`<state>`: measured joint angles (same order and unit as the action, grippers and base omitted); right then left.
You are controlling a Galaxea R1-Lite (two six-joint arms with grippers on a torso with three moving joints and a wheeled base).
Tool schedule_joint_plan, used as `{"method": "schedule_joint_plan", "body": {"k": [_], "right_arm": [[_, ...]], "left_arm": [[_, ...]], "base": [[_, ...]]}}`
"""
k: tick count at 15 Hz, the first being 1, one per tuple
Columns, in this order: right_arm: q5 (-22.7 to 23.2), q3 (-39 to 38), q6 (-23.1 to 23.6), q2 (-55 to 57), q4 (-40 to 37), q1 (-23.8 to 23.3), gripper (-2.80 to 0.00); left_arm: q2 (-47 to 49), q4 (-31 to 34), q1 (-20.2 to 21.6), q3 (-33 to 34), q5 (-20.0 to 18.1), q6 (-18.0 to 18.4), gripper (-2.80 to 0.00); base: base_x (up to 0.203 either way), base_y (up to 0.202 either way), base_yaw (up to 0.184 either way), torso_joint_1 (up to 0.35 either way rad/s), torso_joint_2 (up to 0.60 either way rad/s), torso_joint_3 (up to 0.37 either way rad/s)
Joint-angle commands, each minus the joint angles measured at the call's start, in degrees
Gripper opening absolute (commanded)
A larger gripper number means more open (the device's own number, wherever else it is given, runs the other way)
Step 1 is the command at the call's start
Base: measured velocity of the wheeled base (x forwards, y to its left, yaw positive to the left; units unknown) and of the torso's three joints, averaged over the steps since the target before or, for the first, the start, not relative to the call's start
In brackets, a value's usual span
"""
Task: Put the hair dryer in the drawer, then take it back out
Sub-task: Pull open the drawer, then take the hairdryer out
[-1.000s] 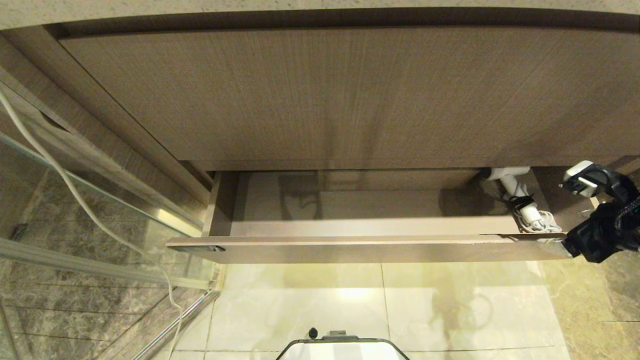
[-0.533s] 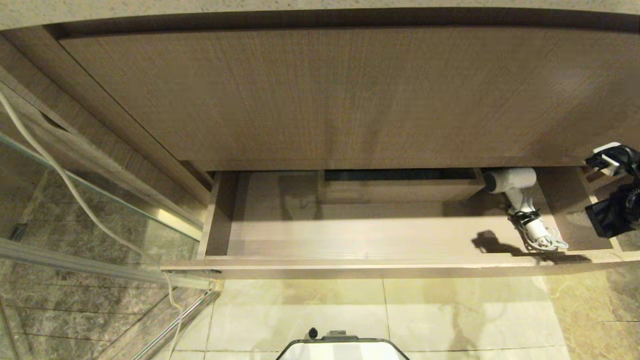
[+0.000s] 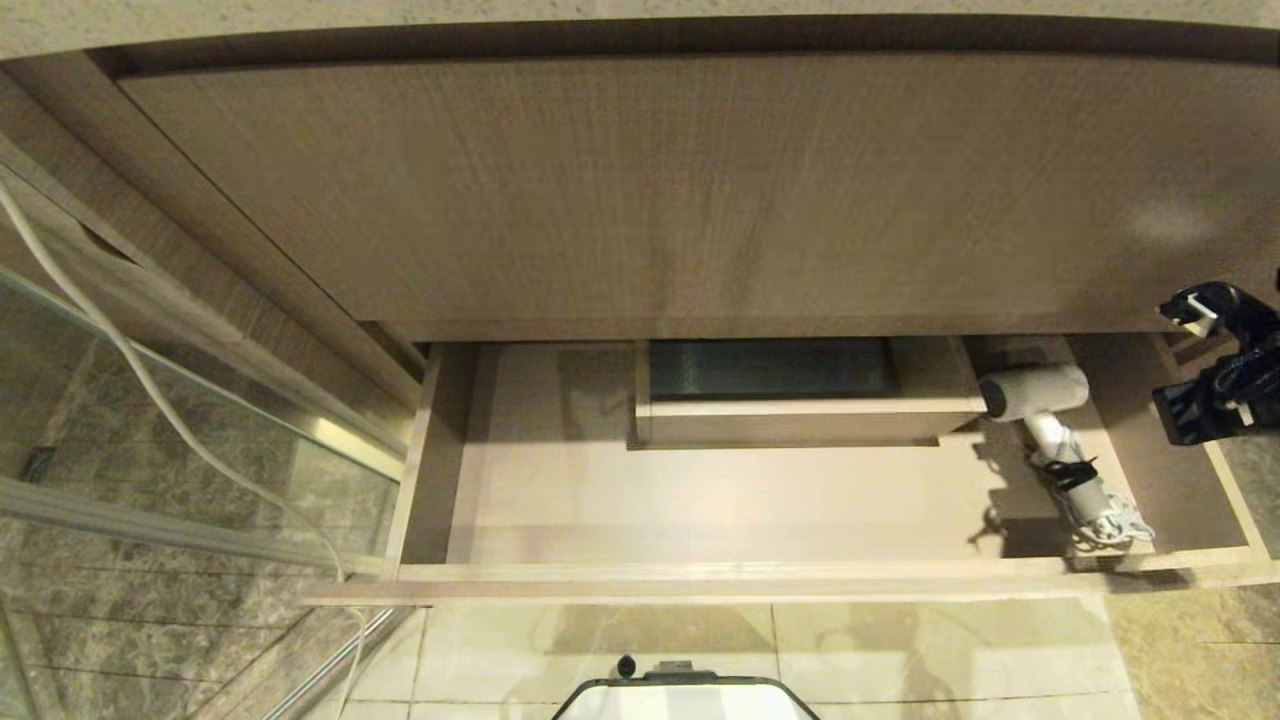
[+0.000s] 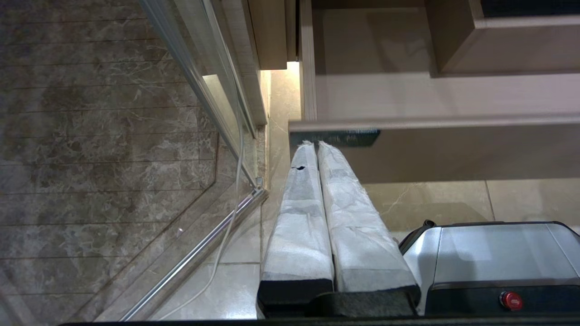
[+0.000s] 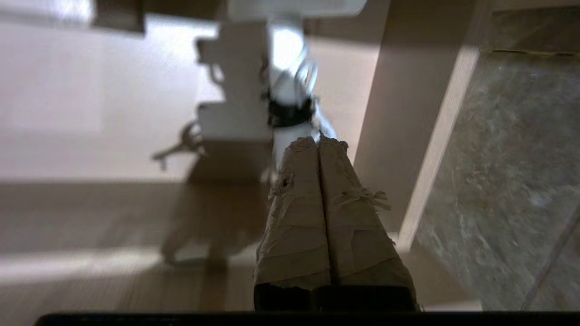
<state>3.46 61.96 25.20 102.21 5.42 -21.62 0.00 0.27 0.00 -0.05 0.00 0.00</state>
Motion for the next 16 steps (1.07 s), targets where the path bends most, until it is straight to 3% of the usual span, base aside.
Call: {"method": "schedule_joint_plan", "body": {"k": [1,6,10,11,16], "right_arm": [[-0.1,2.5,-0.3,5.2,0.0,-0.5,-2.8],[-5.0,11.4,-9.6,16.9,-2.5,0.9,-2.8],[-5.4,12.0,-9.9,19.7,-3.0,1.3,-2.8],[-5.9,12.0,-9.9,19.9,-2.9,1.2,0.0],[-9.2,11.0,-9.9,22.7,-3.2,1.2,0.0]], "left_arm": [[-0.1,0.0,0.0,0.0,0.0,-0.1,-2.8],[0.0,0.0,0.0,0.0,0.0,0.0,-2.8],[-0.1,0.0,0.0,0.0,0.0,0.0,-2.8],[-0.1,0.0,0.0,0.0,0.0,-0.1,-2.8],[-0.1,0.0,0.0,0.0,0.0,-0.1,-2.8]], "base": [[0.0,0.0,0.0,0.0,0.0,0.0],[0.0,0.0,0.0,0.0,0.0,0.0],[0.0,0.0,0.0,0.0,0.0,0.0],[0.0,0.0,0.0,0.0,0.0,0.0],[0.0,0.0,0.0,0.0,0.0,0.0]]}}
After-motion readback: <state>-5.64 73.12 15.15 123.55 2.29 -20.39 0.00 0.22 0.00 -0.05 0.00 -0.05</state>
